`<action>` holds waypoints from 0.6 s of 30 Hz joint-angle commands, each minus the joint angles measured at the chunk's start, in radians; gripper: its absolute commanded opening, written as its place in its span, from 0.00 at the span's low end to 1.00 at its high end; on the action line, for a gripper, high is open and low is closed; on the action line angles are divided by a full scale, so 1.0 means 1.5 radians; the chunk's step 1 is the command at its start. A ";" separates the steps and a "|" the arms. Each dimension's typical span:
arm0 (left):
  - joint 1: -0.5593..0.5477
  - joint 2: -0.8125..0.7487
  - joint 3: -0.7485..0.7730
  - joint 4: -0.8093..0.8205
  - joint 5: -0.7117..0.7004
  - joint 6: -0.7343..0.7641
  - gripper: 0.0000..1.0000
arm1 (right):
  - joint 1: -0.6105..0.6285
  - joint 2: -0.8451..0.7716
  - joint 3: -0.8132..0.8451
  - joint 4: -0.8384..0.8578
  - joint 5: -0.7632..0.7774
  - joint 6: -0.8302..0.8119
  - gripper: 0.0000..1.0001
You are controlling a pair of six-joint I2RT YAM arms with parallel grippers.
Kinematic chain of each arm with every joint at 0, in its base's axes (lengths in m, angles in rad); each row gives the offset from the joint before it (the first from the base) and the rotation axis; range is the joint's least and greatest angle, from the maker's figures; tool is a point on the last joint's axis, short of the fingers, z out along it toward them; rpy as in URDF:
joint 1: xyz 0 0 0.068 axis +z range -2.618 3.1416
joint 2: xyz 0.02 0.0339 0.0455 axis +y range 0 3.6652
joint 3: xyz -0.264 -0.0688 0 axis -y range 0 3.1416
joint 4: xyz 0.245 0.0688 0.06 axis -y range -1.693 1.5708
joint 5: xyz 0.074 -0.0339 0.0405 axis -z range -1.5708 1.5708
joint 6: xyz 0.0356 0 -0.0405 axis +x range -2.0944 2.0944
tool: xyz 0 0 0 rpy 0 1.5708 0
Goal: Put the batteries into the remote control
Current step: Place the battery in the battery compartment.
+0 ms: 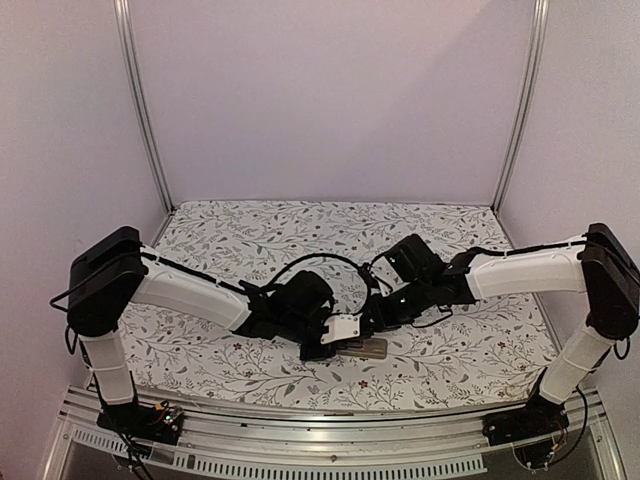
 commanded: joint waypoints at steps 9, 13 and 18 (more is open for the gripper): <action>0.000 0.073 -0.040 -0.096 -0.059 -0.012 0.00 | 0.023 0.054 -0.011 0.007 0.011 0.114 0.10; 0.000 0.072 -0.043 -0.085 -0.055 -0.015 0.00 | 0.023 0.059 -0.030 0.017 0.005 0.136 0.14; 0.000 0.069 -0.056 -0.062 -0.058 -0.019 0.00 | 0.010 0.037 -0.057 0.038 0.012 0.155 0.17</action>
